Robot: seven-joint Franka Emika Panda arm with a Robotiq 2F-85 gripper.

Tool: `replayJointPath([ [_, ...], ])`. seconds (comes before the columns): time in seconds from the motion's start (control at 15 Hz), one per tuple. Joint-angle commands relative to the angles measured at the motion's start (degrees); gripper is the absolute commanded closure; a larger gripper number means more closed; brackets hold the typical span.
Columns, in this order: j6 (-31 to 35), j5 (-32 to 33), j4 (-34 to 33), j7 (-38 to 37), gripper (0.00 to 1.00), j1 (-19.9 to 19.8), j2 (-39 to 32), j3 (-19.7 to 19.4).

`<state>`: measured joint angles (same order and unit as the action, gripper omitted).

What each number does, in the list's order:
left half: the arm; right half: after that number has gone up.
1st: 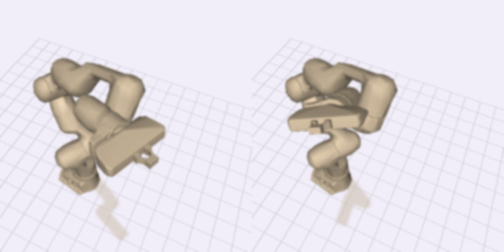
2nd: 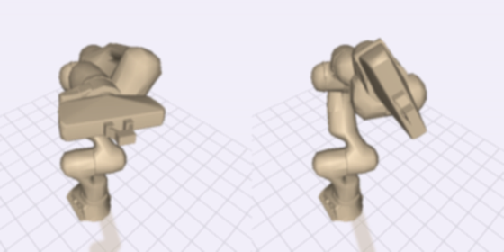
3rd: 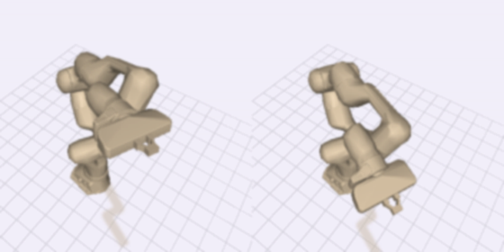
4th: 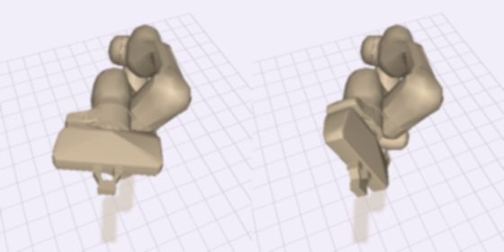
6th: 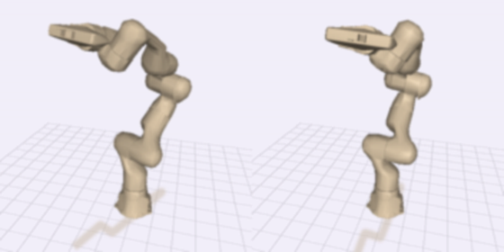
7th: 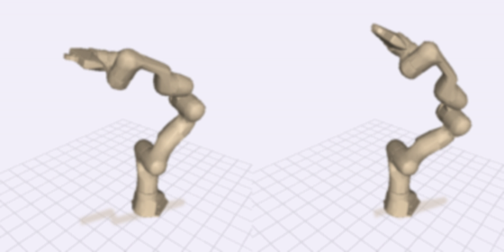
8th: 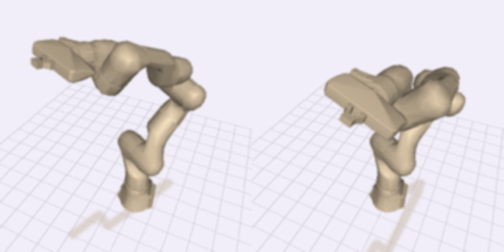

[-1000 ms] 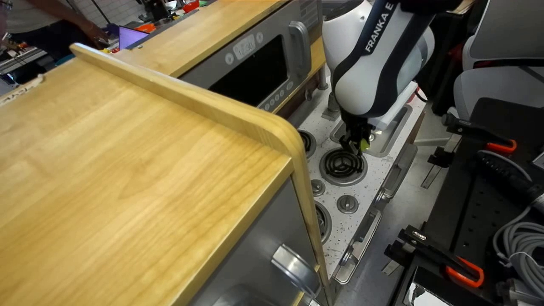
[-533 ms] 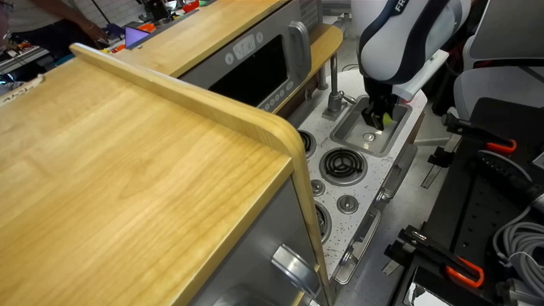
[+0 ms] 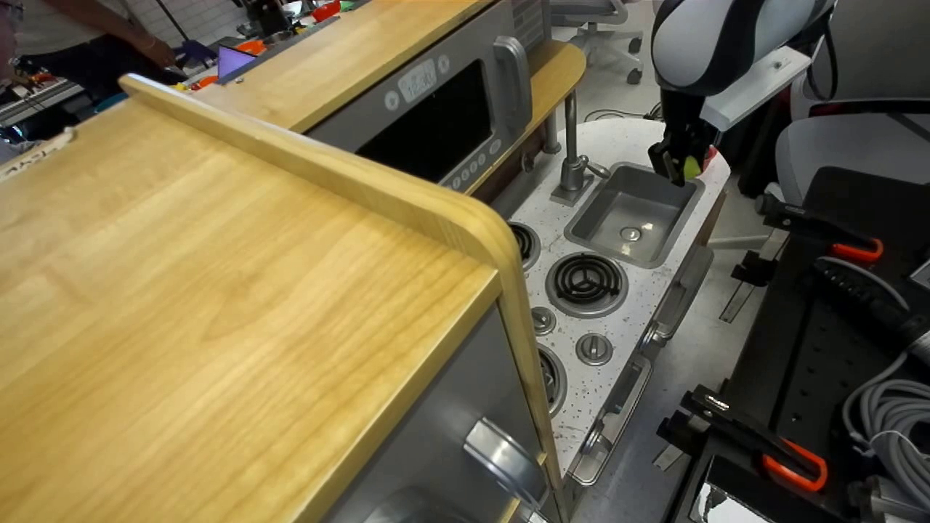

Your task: Pick up the lemon toy from the stove and put it in the sink.

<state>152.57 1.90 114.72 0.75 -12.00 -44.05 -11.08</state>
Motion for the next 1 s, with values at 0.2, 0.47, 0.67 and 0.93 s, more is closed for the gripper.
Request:
replayJointPath([
  [0.2,0.37,-1.91,-8.36,-2.2,0.84,-2.11,-8.27,0.38],
  [0.47,-0.19,-1.74,-14.1,-2.5,0.84,-1.75,-13.61,0.38],
  [0.67,-0.7,-1.13,-17.73,-1.58,0.84,-1.66,-17.14,0.65],
  [0.93,-1.04,-0.82,-22.03,-1.43,0.84,-1.25,-21.29,0.66],
])
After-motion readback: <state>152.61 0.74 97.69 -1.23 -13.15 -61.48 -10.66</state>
